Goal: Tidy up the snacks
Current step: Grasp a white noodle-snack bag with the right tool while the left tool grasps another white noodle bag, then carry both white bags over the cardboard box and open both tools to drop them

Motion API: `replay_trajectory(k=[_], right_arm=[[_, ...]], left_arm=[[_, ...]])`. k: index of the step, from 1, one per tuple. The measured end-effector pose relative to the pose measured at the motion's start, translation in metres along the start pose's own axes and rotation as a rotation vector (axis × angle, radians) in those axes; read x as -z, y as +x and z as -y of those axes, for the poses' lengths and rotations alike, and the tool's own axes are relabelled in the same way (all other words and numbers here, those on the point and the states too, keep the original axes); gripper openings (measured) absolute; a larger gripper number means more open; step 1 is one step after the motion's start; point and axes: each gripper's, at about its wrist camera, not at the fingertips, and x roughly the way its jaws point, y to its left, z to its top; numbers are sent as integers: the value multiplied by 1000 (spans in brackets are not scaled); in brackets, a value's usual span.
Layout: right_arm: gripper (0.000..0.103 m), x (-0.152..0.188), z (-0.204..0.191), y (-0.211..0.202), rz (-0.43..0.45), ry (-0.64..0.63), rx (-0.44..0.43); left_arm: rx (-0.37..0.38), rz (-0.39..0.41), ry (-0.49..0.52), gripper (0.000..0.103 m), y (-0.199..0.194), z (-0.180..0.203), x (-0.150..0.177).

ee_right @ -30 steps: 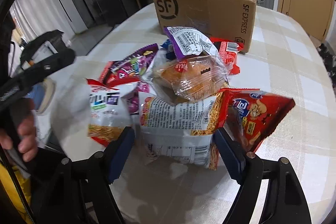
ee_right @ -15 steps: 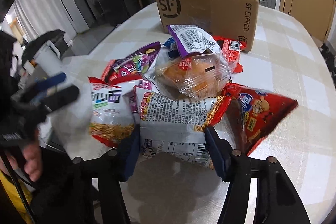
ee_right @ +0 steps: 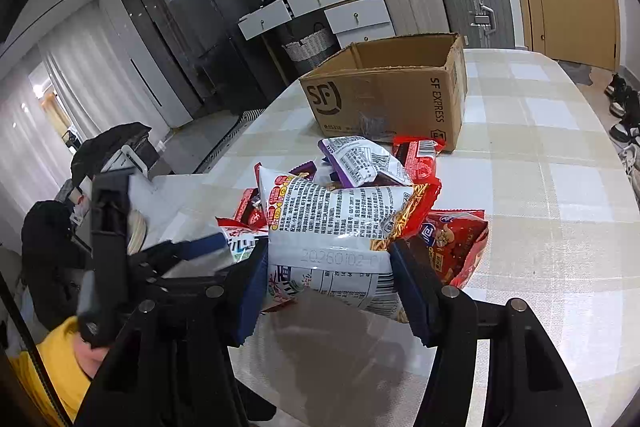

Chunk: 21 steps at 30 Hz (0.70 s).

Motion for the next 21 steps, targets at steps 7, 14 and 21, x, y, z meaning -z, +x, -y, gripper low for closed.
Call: replay_trajectory(k=[7, 14, 21], right_arm=[[60, 3, -3, -1, 3, -21, 2], [60, 3, -3, -5, 31, -18, -9], [60, -2, -1, -20, 116, 7, -44]], left_arm=[[54, 3, -26, 46, -1, 1, 4], [127, 34, -71, 43, -20, -16, 7], [242, 100, -152, 43, -60, -43, 4]])
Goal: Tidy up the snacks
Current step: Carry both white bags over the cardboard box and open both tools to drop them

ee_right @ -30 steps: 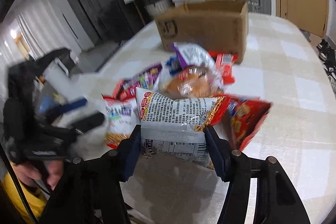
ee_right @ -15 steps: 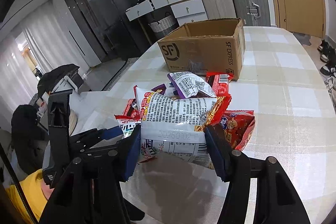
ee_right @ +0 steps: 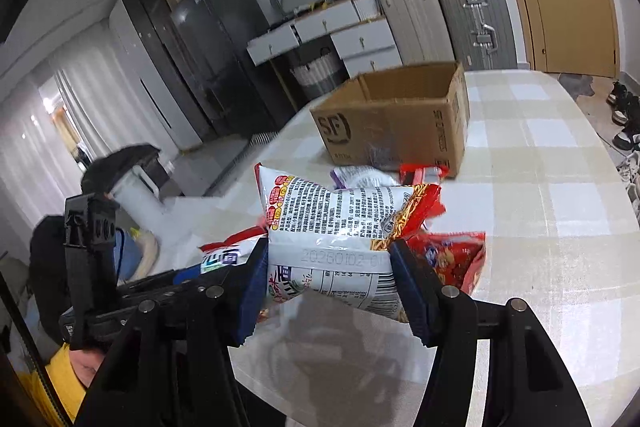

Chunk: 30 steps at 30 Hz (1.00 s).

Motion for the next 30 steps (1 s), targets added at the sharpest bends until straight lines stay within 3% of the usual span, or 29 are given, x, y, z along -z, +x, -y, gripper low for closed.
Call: replay_trajectory(k=[7, 15, 23, 30], right_arm=[[60, -34, -2, -30, 164, 47, -70], [60, -120, 5, -19, 172, 71, -68], [60, -196, 48, 46, 82, 166, -45], [60, -228, 85, 111, -7, 310, -151]], left_arm=[[66, 77, 4, 43, -37, 8, -53], [130, 102, 35, 43, -42, 35, -163], [94, -1, 22, 43, 52, 54, -260], [59, -99, 31, 44, 144, 61, -300]])
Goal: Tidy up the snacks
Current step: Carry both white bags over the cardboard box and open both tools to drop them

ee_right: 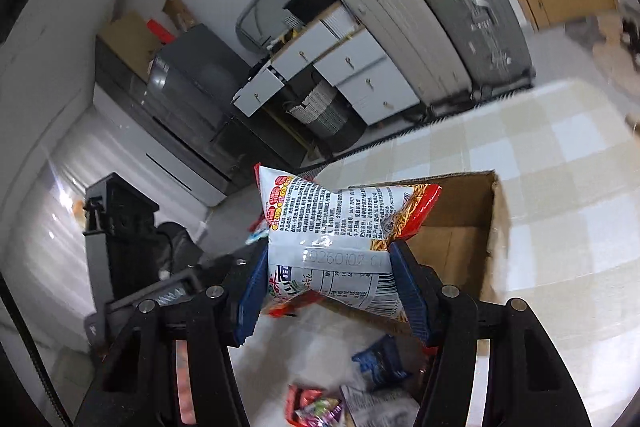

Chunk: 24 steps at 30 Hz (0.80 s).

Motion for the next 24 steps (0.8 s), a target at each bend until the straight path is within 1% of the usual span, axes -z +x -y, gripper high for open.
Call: replay_trajectory(k=[1, 6, 8, 10, 16, 18, 21, 24], right_arm=[[60, -5, 6, 9, -18, 22, -15], [60, -3, 26, 30, -49, 77, 6], [60, -3, 35, 38, -62, 103, 4], [60, -3, 41, 44, -79, 109, 22], [61, 3, 48, 53, -103, 84, 84], [63, 4, 48, 53, -103, 71, 107], [63, 6, 48, 53, -100, 55, 142], [63, 8, 47, 51, -98, 49, 138]], left_arm=[[4, -12, -2, 44, 11, -1, -3], [-39, -60, 8, 44, 53, -10, -8], [-39, -71, 0, 44, 67, -15, -8], [-45, -80, -6, 44, 86, -23, -7], [-55, -105, -12, 44, 108, -39, 5], [-48, -107, -14, 44, 115, -41, 7], [-63, -118, -17, 44, 120, -40, 8], [-70, -111, -12, 44, 118, -42, 11]])
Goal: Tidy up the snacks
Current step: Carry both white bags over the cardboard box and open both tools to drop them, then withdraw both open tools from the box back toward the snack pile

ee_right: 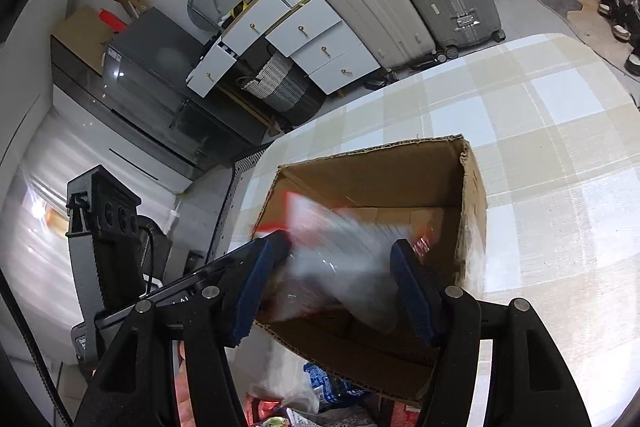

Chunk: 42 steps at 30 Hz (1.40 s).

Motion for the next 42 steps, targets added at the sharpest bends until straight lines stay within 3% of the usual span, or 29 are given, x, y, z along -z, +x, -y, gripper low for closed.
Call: replay_trajectory(k=[4, 10, 14, 21, 26, 30, 35, 38, 40, 41, 42], right_arm=[[63, 2, -3, -6, 9, -16, 18], [63, 6, -12, -30, 44, -39, 31], [64, 17, -27, -54, 69, -91, 65], [84, 53, -66, -111, 152, -196, 101], [98, 88, -94, -148, 211, -286, 109], [101, 112, -101, -170, 251, -284, 77], [103, 144, -94, -187, 289, -258, 41], [103, 162, -87, -192, 319, -257, 47], [103, 175, -84, -194, 340, -270, 42], [103, 183, -81, -194, 353, -283, 49], [103, 190, -80, -193, 362, -298, 57]], left_arm=[[-20, 0, 9, 48, -10, 2, 5], [-85, 36, 6, 73, -47, 4, 19], [-119, 79, 7, 76, -84, 8, 37], [-241, 168, 46, 82, -157, 29, 77], [-383, 157, 78, 83, -197, 44, 106], [-374, 228, 103, 83, -231, 50, 141], [-283, 284, 112, 83, -265, 49, 189], [-279, 329, 107, 84, -279, 46, 219], [-269, 371, 95, 90, -289, 42, 241], [-264, 391, 86, 100, -292, 39, 249], [-267, 418, 68, 102, -294, 35, 258]])
